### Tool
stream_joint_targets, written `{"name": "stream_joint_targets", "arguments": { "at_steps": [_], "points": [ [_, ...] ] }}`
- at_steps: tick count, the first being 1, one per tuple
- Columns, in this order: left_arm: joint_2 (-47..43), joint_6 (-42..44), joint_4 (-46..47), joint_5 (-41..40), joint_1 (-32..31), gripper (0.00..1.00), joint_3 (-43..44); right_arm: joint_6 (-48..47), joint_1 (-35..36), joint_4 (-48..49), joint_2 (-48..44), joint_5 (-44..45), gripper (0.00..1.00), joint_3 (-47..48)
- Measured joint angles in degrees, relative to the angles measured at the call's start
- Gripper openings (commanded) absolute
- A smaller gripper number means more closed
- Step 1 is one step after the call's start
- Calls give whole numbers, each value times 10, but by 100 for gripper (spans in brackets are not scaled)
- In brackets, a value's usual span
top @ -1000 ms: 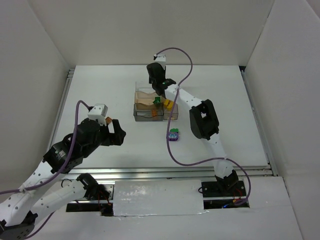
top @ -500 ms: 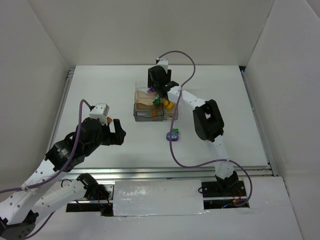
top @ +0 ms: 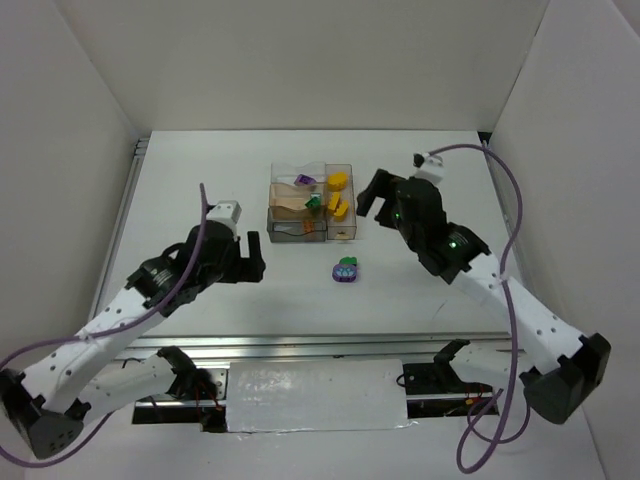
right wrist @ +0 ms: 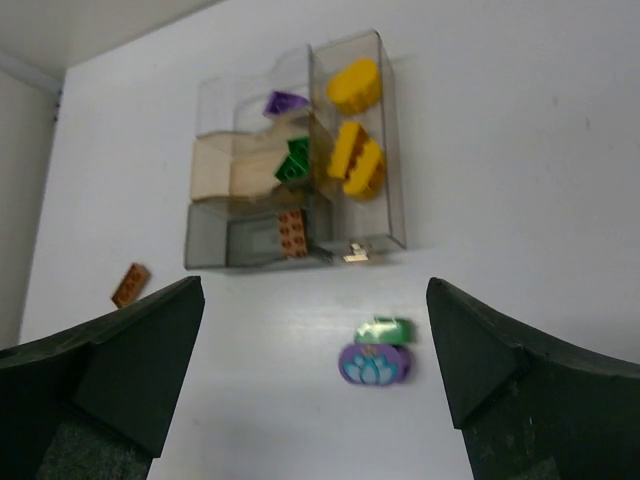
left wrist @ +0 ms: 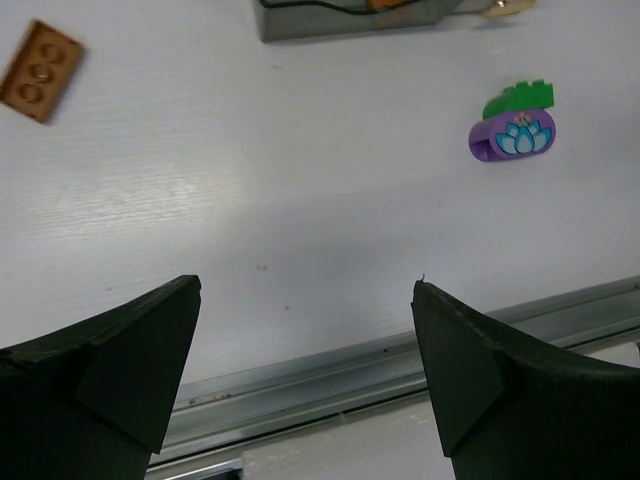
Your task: Sort the legos into containers by color
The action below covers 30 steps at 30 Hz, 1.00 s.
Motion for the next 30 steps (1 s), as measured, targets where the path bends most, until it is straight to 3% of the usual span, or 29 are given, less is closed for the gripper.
{"name": "stream_joint_targets", "arguments": {
  "at_steps": [6, 15, 20, 30],
  "points": [
    [225, -48, 57, -5, -103, 99, 81, 40, 0, -135, -132, 9, 100, -50],
    [547, -56, 109, -16, -163, 99, 281, 52, 0, -224, -278, 14, 100, -19],
    [641, -57, 120, -26, -181, 99, 347, 52, 0, -248, -293, 12, 100, -23],
    [730, -76, 74, -71, -184, 97, 428, 41, 0, -252, -298, -15, 100, -43]
  ]
}}
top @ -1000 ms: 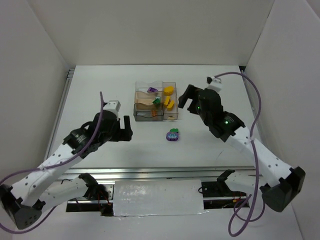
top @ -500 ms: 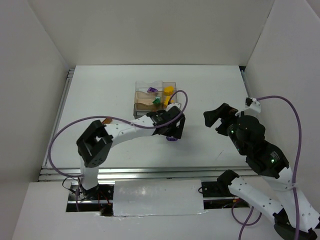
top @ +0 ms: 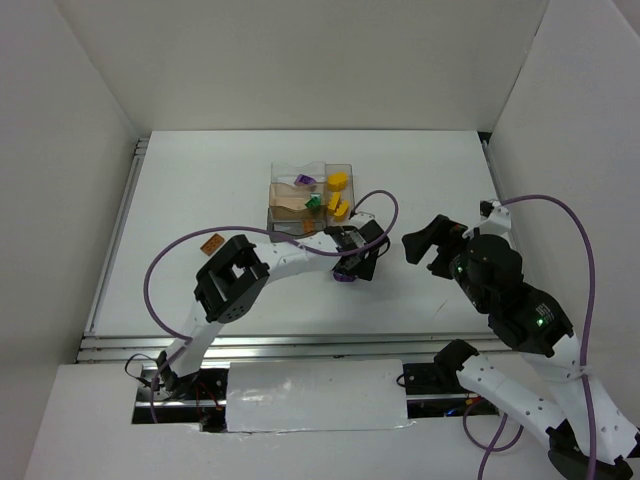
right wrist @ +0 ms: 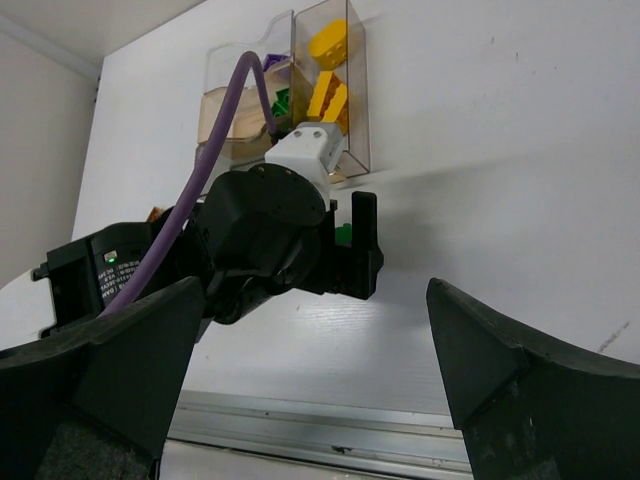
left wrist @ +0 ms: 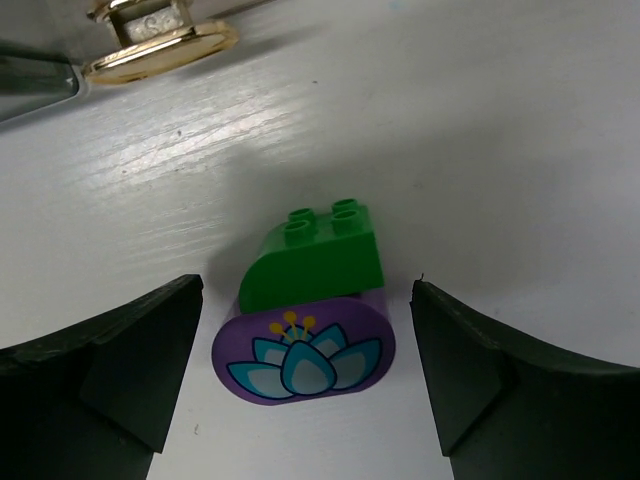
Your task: Sort the legos into containers by color
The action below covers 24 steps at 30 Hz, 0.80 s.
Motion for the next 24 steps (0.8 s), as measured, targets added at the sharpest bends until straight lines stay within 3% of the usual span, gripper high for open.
{"name": "stream_joint_targets", "arguments": {
  "at_steps": [4, 5, 7, 8, 11, 16, 24],
  "points": [
    [7, -10, -7, -9, 0, 85, 0, -5, 0, 5, -1, -9, 100, -14],
    [7, -11, -5, -9, 0, 71, 0, -6, 0, 6, -1, -11, 100, -16],
    [7, -9, 8, -8, 0, 53, -6, -7, 0, 7, 0, -11, 100, -18],
    [2, -6, 19, -8, 0, 32, -15, -7, 0, 7, 0, -10, 100, -18],
    [-30, 3, 68, -3, -1, 0, -71, -7, 0, 8, -1, -2, 100, -18],
    [-162, 62, 151, 17, -15, 0, -247, -4, 0, 20, -12, 14, 100, -21],
    [-522, 226, 377, 130, -49, 0, -534, 1, -3, 57, -22, -66, 99, -9]
  ]
}}
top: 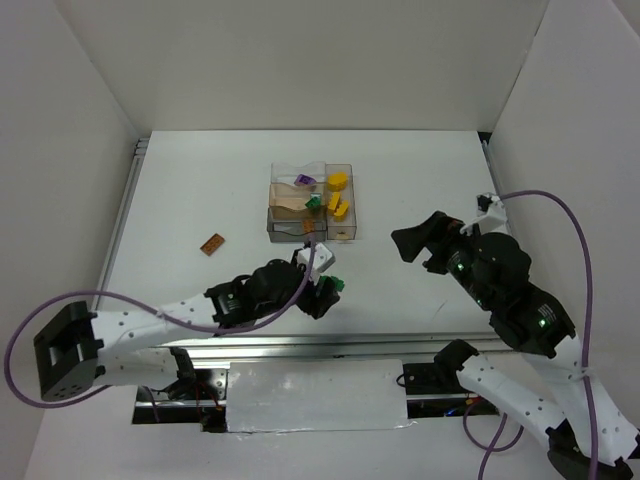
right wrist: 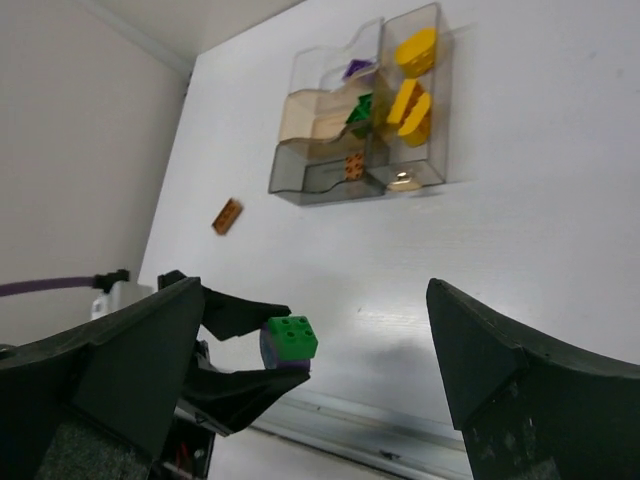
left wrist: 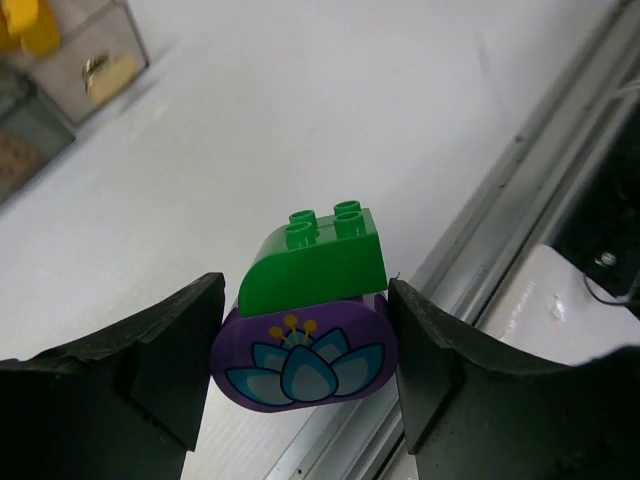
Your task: Sort the legos into containers by color
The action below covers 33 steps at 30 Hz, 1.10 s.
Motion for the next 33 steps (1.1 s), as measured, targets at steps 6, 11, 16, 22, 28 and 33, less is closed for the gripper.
{"name": "stream_joint_targets", "arguments": {
  "at_steps": [6, 11, 16, 22, 28, 33],
  "points": [
    [-101, 81, 59, 33, -19, 0, -54, 1, 9, 18, 131, -120, 95, 38],
    [-107, 128, 41, 35, -33, 0, -44, 1, 76, 23, 224, -194, 93, 25],
    [-117, 157, 25, 18, -50, 0, -40, 3, 114, 41, 250, -258, 85, 5],
    [-139, 169, 11, -9, -57, 0, -39, 3, 137, 54, 285, -308, 70, -11],
    [-161, 172, 3, -18, -63, 0, -40, 0, 139, 78, 307, -352, 49, -19],
    [-174, 172, 3, -14, -67, 0, -40, -3, 141, 101, 308, -362, 60, -20]
  ]
}}
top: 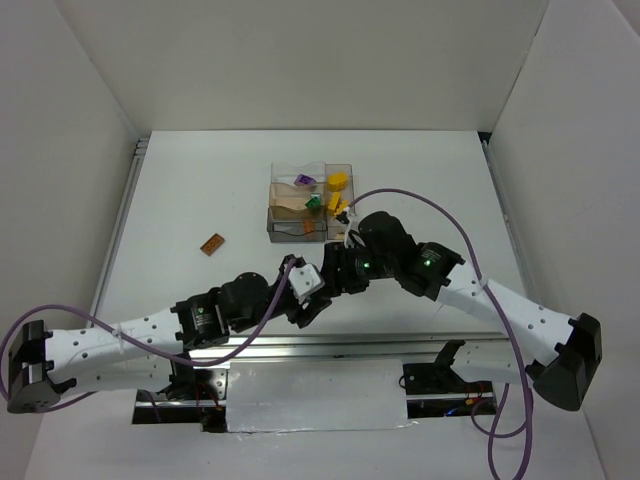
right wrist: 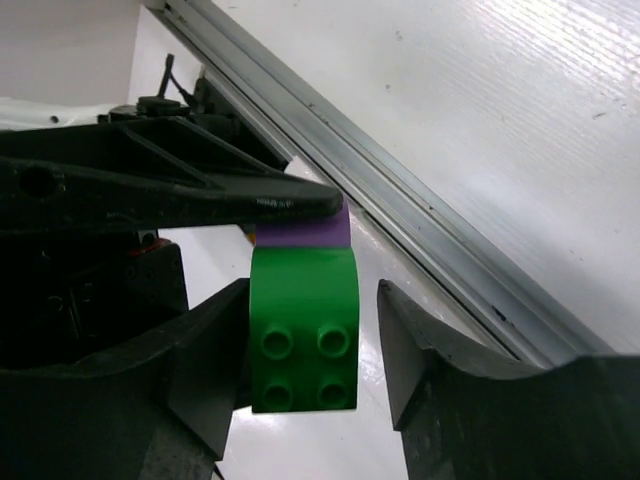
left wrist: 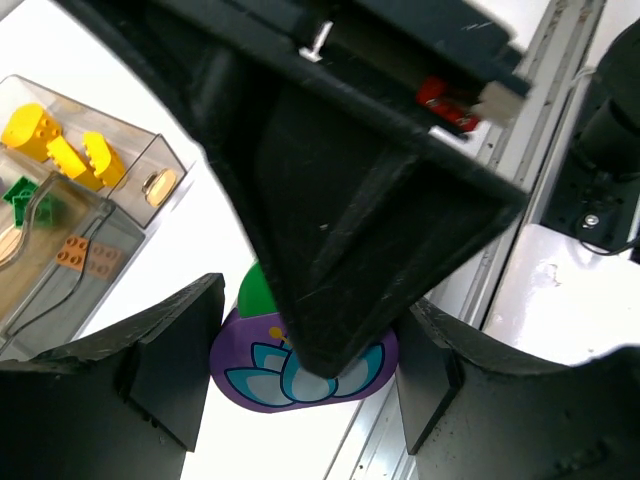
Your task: Sort the legos into containers by color
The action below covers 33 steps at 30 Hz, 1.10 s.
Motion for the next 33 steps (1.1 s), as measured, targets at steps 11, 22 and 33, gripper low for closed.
{"name": "stream_joint_targets", "arguments": {
  "at_steps": [11, 22, 33],
  "points": [
    [-26, 1, -3, -1, -7, 0, -8, 6, 0, 22, 12, -24, 0, 8],
    [-26, 4, 81, 3, -11, 0, -8, -17, -76, -23, -11, -118, 0, 44],
    [-19, 12, 104, 8, -15, 0, -8, -43, -86, -67, -14, -111, 0, 72]
  ]
}}
